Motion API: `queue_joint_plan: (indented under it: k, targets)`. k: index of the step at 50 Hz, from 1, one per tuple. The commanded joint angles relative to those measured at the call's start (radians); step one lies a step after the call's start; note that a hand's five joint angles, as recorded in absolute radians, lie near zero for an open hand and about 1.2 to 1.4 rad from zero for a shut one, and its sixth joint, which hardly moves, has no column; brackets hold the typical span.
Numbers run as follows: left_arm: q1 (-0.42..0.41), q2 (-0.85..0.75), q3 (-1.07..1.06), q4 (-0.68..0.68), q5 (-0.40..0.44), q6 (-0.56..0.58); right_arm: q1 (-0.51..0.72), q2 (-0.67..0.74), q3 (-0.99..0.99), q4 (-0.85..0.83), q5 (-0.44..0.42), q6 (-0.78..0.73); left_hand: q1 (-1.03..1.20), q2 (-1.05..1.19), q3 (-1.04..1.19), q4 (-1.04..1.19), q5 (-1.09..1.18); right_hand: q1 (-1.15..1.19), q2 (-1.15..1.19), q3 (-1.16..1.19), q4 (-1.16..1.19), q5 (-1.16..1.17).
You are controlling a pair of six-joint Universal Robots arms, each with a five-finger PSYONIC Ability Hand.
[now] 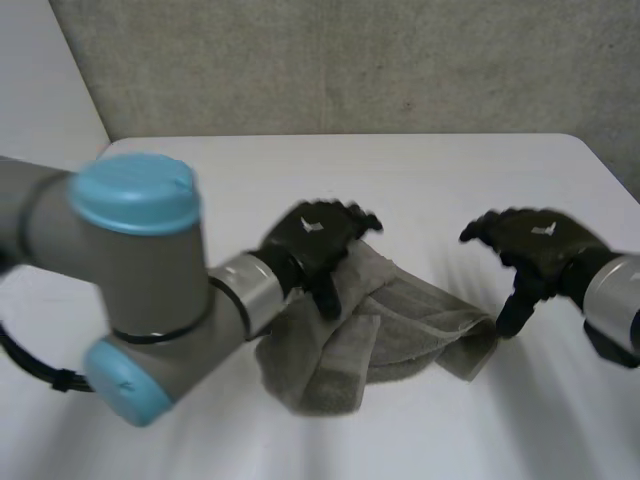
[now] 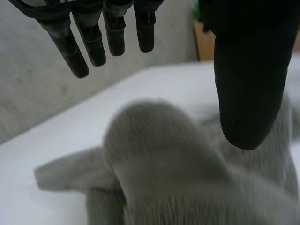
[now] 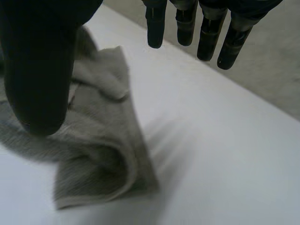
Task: Fold the towel.
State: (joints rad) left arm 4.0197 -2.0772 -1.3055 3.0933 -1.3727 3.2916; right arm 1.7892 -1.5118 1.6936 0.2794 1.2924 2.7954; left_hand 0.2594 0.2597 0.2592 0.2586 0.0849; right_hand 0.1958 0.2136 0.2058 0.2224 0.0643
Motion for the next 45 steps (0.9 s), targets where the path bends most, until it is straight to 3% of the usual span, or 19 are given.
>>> queue_joint_plan:
  k: [1,5,7,8,10,11,13,15,22,27,29,33,37,43,45]
  targets:
    - [-0.016,-0.132,0.02,0.007,-0.113,0.238,0.006,0.073,0.158,-0.19,-0.022,0.003,0.06,0.059,0.06,0.061,0.06,-0.021,-0.039,-0.031,-0.048,-0.064]
    - [-0.016,-0.162,0.022,0.041,-0.167,0.303,0.009,0.121,0.19,-0.261,-0.019,0.003,0.13,0.13,0.13,0.131,0.13,0.051,0.033,0.041,0.024,0.008]
    - [-0.016,-0.173,0.014,0.073,-0.187,0.341,0.018,0.18,0.192,-0.305,-0.016,0.003,0.451,0.451,0.451,0.452,0.451,0.339,0.321,0.329,0.313,0.296]
    - [-0.016,-0.173,0.014,0.073,-0.187,0.341,0.018,0.18,0.192,-0.305,-0.016,0.003,0.453,0.453,0.453,0.454,0.453,0.341,0.323,0.331,0.315,0.298]
    - [-0.013,-0.164,0.011,0.096,-0.193,0.341,0.019,0.2,0.178,-0.336,-0.021,0.003,0.883,0.882,0.883,0.883,0.883,0.856,0.838,0.846,0.829,0.813]
    - [-0.013,-0.164,0.011,0.096,-0.193,0.341,0.019,0.2,0.178,-0.336,-0.021,0.003,0.885,0.884,0.885,0.886,0.885,0.858,0.84,0.848,0.831,0.815]
    - [-0.005,-0.138,0.009,0.122,-0.201,0.339,0.024,0.223,0.152,-0.364,-0.036,0.003,1.104,1.104,1.104,1.105,1.104,1.062,1.044,1.052,1.036,1.019]
    - [-0.002,-0.111,0.009,0.139,-0.206,0.338,0.035,0.252,0.126,-0.364,-0.038,0.003,1.137,1.136,1.137,1.137,1.136,1.199,1.181,1.189,1.172,1.156]
    - [0.007,-0.017,0.011,0.231,-0.207,0.338,0.111,0.297,-0.031,-0.368,-0.016,0.015,1.137,1.137,1.137,1.138,1.137,1.2,1.183,1.19,1.174,1.157]
    - [0.057,0.071,0.025,0.338,-0.204,0.332,0.127,0.274,-0.173,-0.396,0.021,0.042,1.137,1.137,1.137,1.138,1.137,1.2,1.183,1.19,1.174,1.157]
    - [0.083,0.087,0.031,0.379,-0.204,0.332,0.131,0.251,-0.291,-0.492,0.073,0.117,1.137,1.137,1.137,1.138,1.137,1.2,1.183,1.19,1.174,1.157]
    - [0.162,0.132,0.025,0.536,-0.21,0.313,0.134,0.223,-0.334,-0.609,0.085,0.157,1.137,1.137,1.137,1.138,1.137,1.2,1.183,1.19,1.174,1.157]
    - [0.182,0.172,-0.009,0.591,-0.213,0.275,0.142,0.174,-0.342,-0.701,0.087,0.159,1.137,1.137,1.137,1.138,1.137,1.2,1.183,1.19,1.174,1.157]
    - [0.258,0.278,-0.156,0.576,-0.183,0.163,0.145,0.174,-0.325,-0.591,0.062,0.141,1.137,1.137,1.137,1.138,1.137,1.2,1.183,1.19,1.174,1.157]
    - [0.263,0.288,-0.203,0.559,-0.168,0.149,0.147,0.194,-0.316,-0.42,-0.007,0.084,1.137,1.137,1.137,1.138,1.137,1.2,1.183,1.19,1.174,1.157]
